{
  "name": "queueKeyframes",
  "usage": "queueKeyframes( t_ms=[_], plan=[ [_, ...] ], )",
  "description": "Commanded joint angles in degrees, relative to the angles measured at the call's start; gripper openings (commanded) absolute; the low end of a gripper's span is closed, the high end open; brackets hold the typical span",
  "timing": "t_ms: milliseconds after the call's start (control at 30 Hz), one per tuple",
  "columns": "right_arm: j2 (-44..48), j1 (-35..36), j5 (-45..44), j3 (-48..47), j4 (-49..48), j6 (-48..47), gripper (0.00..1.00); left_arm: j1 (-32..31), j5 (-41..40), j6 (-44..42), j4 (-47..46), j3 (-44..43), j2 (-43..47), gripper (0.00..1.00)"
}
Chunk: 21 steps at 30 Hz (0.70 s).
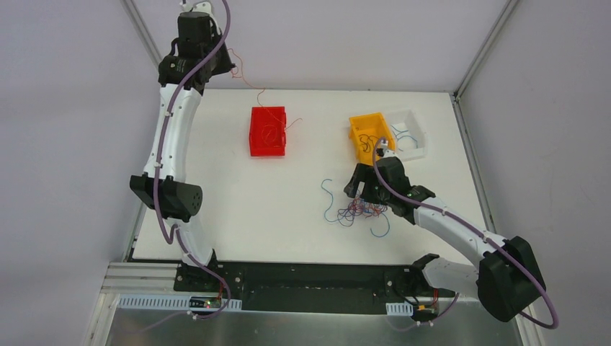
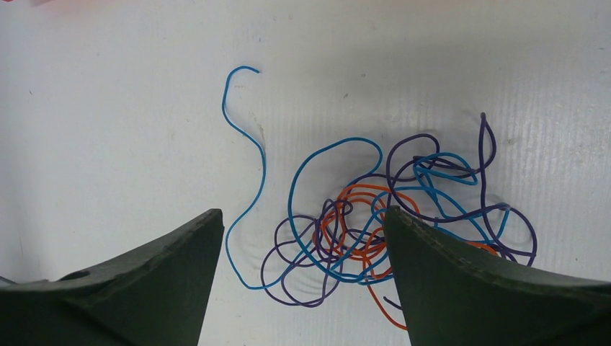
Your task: Untangle the cables
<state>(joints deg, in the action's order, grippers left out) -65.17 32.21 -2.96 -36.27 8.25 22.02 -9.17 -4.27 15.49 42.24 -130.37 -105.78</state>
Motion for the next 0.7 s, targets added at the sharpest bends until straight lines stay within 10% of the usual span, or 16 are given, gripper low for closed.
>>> queueKeyframes(
  t_ms=[0, 667],
  plan=[
    [-0.39, -0.30, 0.80, -2.83, -1.16, -0.04, 0.85, 2.84, 1.74, 0.69, -2.21, -1.57, 4.66, 0.00],
    [0.10, -0.39, 0.81, -2.67, -0.72, -0.16, 0.85, 3.98, 7.24, 2.77, -3.26, 0.20, 5.37, 0.00]
  ],
)
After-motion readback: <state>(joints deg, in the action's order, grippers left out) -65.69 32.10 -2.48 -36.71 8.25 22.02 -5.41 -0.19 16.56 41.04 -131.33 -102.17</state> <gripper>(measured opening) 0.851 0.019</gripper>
